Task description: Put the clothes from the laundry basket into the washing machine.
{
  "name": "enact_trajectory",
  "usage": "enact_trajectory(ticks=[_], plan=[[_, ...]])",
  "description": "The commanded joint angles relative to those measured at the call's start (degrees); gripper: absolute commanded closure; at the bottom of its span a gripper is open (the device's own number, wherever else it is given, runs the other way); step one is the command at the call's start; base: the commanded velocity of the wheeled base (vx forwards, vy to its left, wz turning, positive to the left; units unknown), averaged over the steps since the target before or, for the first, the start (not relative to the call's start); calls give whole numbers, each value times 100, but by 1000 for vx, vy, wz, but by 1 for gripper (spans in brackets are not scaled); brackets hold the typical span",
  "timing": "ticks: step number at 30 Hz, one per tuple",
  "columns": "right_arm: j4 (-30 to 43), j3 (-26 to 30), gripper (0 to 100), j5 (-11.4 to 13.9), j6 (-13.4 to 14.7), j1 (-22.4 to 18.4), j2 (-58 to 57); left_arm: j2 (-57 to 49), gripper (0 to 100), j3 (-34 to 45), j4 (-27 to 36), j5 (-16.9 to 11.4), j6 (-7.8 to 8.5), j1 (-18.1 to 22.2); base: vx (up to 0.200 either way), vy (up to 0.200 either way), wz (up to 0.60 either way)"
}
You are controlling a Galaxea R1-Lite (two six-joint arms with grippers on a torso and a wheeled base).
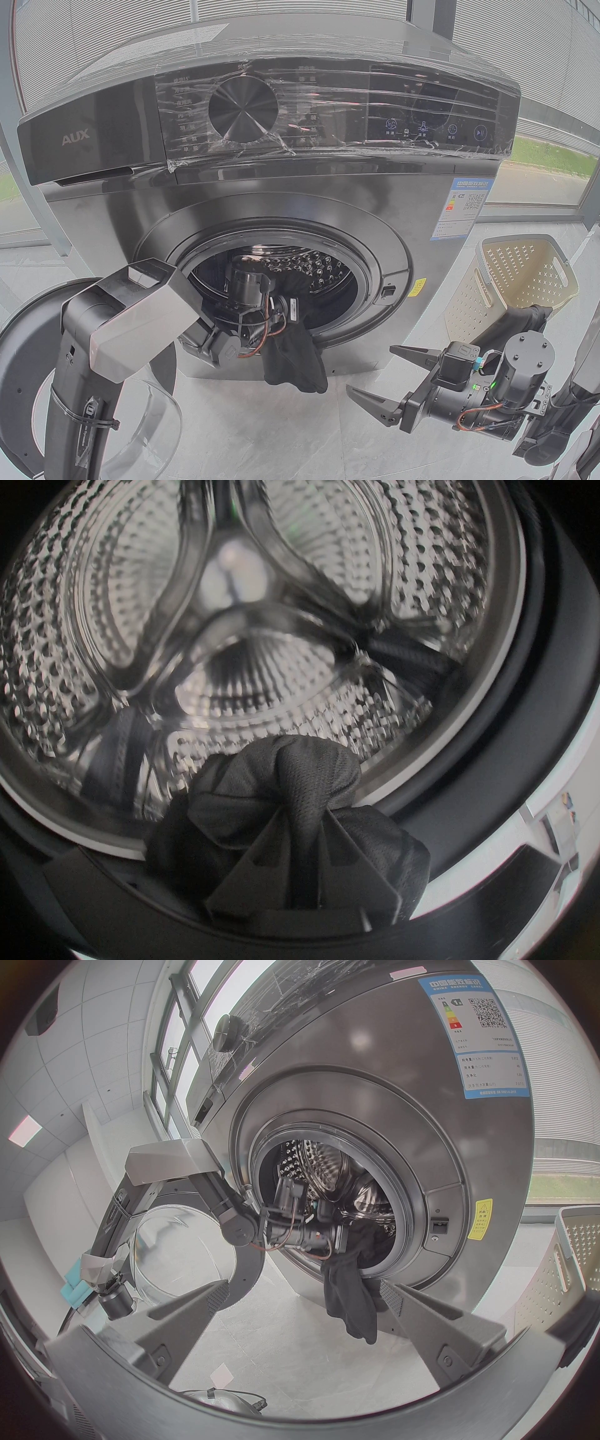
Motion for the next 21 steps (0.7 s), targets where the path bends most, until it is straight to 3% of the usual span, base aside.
enact_trajectory(ticks=[1,7,8,11,16,21], plan=[[-3,-3,0,1,8,1,21,44,100,-549,-242,243,-13,181,0,0,0],[-3,-3,0,1,0,10,30,0,100,-751,-260,427,-13,251,0,0,0],[-3,-3,0,1,8,10,39,-9,0,-734,-269,419,-13,251,0,0,0],[-3,-3,0,1,8,10,56,-9,0,-681,-286,419,-21,242,0,0,0],[-3,6,0,1,8,10,56,-35,0,-532,-313,410,-206,163,0,0,0],[-3,-3,0,1,8,19,56,-351,0,532,-295,-73,-197,-101,0,0,0]])
